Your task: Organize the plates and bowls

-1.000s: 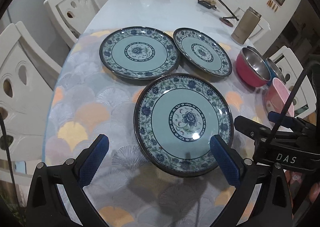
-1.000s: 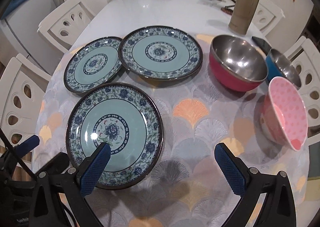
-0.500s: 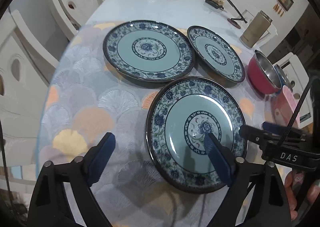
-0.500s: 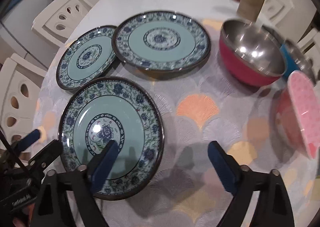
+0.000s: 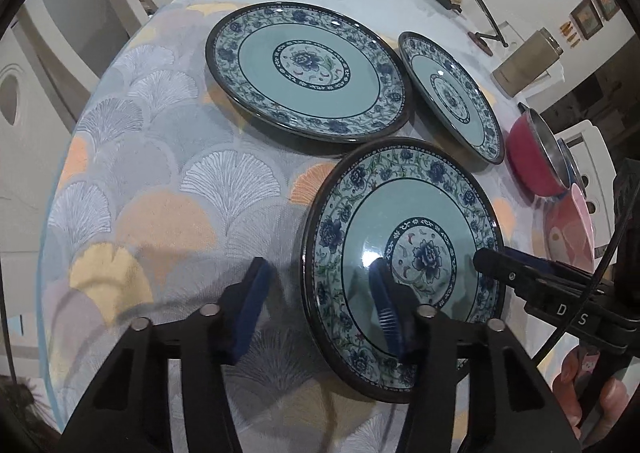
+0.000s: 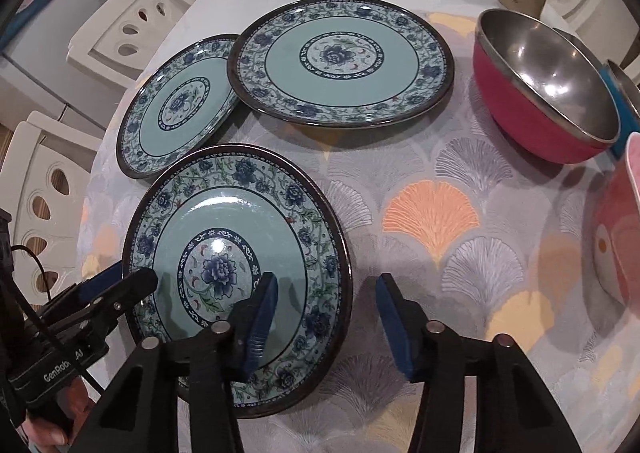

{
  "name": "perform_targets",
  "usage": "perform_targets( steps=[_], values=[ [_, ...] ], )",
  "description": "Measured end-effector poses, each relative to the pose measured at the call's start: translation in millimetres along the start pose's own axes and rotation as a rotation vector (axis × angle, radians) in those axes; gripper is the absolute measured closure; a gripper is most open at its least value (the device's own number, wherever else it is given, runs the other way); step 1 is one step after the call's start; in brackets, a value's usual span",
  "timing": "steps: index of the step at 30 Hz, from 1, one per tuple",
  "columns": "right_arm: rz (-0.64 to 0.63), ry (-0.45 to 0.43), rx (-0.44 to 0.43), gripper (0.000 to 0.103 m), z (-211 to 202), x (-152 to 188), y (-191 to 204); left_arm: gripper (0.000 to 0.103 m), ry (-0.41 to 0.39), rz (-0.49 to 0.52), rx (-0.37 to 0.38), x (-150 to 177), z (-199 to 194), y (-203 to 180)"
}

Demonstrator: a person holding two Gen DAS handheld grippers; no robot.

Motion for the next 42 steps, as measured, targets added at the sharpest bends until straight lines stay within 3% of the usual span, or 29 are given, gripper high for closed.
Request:
perform_targets(
  steps=[4,6,15,19,25,31,35,38,42],
  values=[
    [-0.006,0.014,-0.007,0.069,5.9,0.0,2.4,0.082,0.002,0.014,0.013,-1.4,2.0,-1.1],
    [-0.014,0.013,-0.005,0.07,6.9,-1.4,3.3,0.084,0.002,0.022,0.02,-1.2,2.9,-3.8],
    [-0.039,-0.001,-0.024,0.071,4.0,-0.1,-0.2,0.084,0.002,-0.001,0.075,-5.0,4.3,-4.5],
    [-0.031,0.01,-0.055,0.071,-3.5,4.9,5.8,0.084,-0.014,-0.015,0.063,-4.4,-6.6,-0.6],
    [-0.043,0.006,-0.088,0.07,-30.0,10.5,30.3,0.084,-0.066,-0.022,0.032,-1.3,-48.9,10.2],
    [-0.045,0.009,-0.168,0.07,-62.1,25.3,69.8,0.081,-0.184,-0.073,0.019,5.3,-111.2,29.0],
    [-0.104,-0.004,-0.17,0.068,-80.3,44.0,95.9,0.076,-0.221,-0.109,0.011,18.6,-133.7,37.4],
    [-0.123,0.039,-0.157,0.067,-77.2,64.4,105.3,0.074,-0.237,-0.119,-0.02,33.6,-134.9,44.7],
    [-0.132,0.101,-0.147,0.067,-63.1,96.8,105.6,0.074,-0.178,-0.131,-0.042,62.2,-120.2,51.0]
  ],
)
Point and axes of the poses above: each gripper's, at about its wrist camera, not at the fingertips, and z roughly the way its jaws point, y to its left, x to its underside, the point moved 10 cm from there along z, roughly the way its jaws point, and after that the axes turned 12 degrees about -x, right-handed, at the moved point
